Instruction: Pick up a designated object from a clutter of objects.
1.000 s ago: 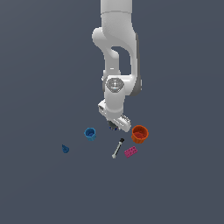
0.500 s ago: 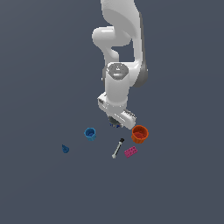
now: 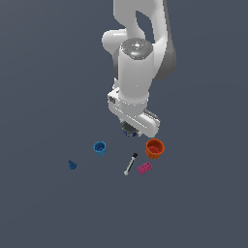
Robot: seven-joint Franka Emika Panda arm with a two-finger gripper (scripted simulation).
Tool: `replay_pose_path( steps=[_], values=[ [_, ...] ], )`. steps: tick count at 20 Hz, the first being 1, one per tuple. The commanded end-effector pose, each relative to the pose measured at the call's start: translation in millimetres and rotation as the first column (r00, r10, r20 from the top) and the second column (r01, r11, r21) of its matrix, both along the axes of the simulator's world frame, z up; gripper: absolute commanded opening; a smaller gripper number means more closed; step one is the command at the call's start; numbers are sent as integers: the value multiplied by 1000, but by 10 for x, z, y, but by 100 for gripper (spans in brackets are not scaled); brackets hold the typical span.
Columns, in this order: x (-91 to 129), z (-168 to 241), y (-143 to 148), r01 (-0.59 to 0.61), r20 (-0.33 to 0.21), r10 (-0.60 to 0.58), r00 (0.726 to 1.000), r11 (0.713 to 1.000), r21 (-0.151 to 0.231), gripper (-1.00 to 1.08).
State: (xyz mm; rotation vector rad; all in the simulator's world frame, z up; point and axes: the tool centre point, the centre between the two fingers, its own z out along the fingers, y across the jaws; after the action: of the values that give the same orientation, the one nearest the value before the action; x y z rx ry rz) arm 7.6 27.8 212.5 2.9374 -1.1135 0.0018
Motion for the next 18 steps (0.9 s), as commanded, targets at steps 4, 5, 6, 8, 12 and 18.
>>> replay_pose_path(
  steps=[4, 5, 6, 8, 12, 18],
  values=[
    [194, 520, 52, 0, 0, 0, 1000, 1000, 0, -100],
    [231, 613, 62, 0, 0, 0, 1000, 1000, 0, -100],
    [269, 701, 70, 0, -1, 0, 1000, 1000, 0, -100],
    [340, 876, 88, 0, -1, 0, 1000, 1000, 0, -100],
    [473, 1193, 122, 0, -1, 0, 1000, 1000, 0, -100],
    [629, 1543, 159, 0, -1, 0, 1000, 1000, 0, -100]
  ],
)
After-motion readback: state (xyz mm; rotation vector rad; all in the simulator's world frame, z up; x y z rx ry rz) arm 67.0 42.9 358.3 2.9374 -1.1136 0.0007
